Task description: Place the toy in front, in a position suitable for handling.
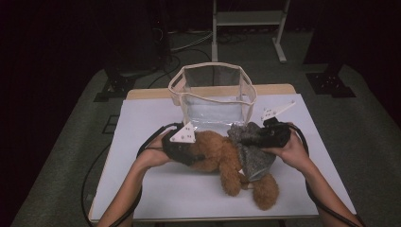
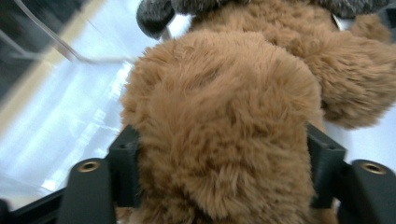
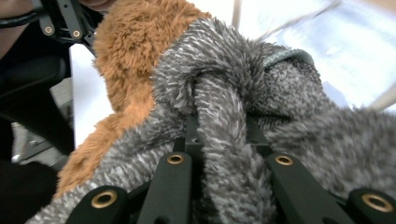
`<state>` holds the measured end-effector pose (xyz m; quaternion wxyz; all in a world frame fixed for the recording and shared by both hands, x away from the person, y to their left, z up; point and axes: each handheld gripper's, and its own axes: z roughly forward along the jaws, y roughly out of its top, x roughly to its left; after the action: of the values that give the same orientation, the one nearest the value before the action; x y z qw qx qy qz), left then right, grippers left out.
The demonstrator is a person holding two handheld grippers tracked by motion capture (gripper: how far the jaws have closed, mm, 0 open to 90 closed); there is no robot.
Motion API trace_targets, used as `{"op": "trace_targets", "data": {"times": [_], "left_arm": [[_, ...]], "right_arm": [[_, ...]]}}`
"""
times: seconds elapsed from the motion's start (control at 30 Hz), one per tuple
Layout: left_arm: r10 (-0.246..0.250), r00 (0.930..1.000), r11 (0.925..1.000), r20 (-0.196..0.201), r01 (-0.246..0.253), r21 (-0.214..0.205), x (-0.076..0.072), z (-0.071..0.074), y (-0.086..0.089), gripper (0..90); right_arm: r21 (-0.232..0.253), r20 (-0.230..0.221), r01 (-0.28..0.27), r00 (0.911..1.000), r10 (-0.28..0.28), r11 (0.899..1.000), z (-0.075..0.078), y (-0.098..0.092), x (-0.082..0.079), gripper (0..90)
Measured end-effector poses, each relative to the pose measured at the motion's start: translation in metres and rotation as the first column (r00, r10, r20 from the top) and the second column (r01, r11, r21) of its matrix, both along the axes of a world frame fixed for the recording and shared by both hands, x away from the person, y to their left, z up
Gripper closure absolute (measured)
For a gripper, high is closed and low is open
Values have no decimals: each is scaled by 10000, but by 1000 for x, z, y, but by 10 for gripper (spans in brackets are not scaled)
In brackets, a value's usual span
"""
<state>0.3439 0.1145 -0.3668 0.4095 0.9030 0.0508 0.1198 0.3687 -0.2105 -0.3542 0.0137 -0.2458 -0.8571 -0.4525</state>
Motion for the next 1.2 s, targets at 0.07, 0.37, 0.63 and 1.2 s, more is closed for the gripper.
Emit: {"op": "trace_targets", "data": {"times": [0.07,0.37,0.63,1.2], "left_arm": [[-206,9984,9998,-532,205,-25,-5,-14,6,221],[-420,9871,9975,-1546,326,-631,0,-25,5,37],[-464,9931,9979,-1078,413,-489,-5,-25,9,243],[24,9993,9999,-381,-29,-117,5,-15,-8,326]], "right_arm": [[272,-230,-176,9996,182,9995,-12,1,-7,774],[-533,367,-630,9972,650,9966,-5,15,-31,774],[-709,621,-233,9977,278,9972,17,7,-17,771],[-379,108,136,9999,-132,9992,-6,-9,-23,774]]}}
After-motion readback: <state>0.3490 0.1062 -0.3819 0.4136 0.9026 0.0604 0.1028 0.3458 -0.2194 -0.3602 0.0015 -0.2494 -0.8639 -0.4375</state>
